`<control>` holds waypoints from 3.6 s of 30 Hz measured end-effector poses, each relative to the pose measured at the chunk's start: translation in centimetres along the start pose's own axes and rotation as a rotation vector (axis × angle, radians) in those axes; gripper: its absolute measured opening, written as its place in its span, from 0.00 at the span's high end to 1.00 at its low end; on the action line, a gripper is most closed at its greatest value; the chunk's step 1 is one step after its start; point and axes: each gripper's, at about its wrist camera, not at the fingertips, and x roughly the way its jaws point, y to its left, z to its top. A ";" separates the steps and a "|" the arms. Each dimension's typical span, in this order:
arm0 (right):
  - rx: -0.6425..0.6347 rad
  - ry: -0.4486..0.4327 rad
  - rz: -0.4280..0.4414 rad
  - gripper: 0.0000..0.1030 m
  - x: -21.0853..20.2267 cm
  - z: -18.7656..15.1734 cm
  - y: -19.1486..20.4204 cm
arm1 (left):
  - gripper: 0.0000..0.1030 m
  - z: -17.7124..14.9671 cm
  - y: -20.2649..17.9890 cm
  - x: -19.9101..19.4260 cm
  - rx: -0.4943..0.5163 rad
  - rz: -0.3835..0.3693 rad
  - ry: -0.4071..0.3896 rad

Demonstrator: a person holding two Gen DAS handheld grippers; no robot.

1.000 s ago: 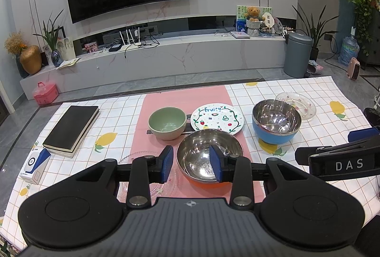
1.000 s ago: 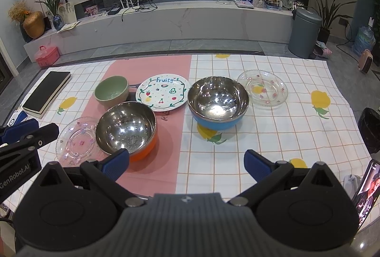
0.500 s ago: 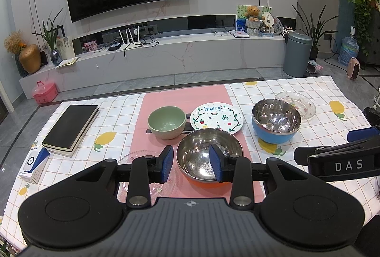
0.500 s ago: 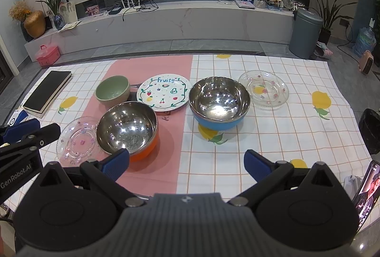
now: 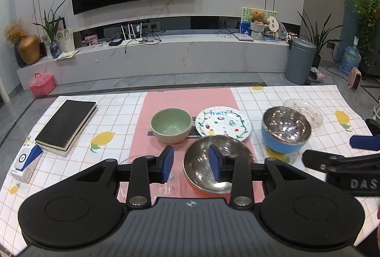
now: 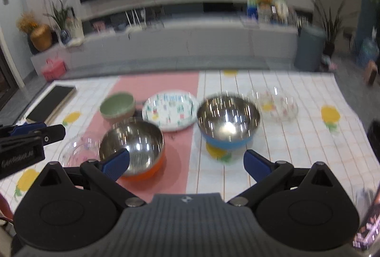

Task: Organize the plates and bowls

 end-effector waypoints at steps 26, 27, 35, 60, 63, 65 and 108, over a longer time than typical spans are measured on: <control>0.192 0.217 0.112 0.45 14.5 -0.2 0.9 | 0.63 -0.8 6.0 10.0 -0.313 -0.133 0.183; 0.192 0.224 0.111 0.47 14.7 -0.3 1.0 | 0.63 -0.9 5.9 10.3 -0.314 -0.131 0.195; 0.214 0.272 0.107 0.59 16.0 -1.1 1.0 | 0.63 -2.2 4.7 12.3 -0.314 -0.148 0.256; 0.240 0.282 0.149 0.90 10.1 -1.6 1.7 | 0.94 -2.1 4.6 6.3 -0.297 -0.110 0.242; 0.235 0.286 0.173 0.90 8.4 -2.0 2.1 | 0.94 -2.6 4.8 4.4 -0.301 -0.099 0.239; 0.231 0.292 0.195 0.90 7.4 -2.4 2.4 | 0.94 -3.0 5.1 3.4 -0.308 -0.094 0.241; 0.170 0.459 0.256 0.89 6.6 -9.3 6.5 | 0.94 -11.3 8.4 0.9 -0.382 -0.024 0.370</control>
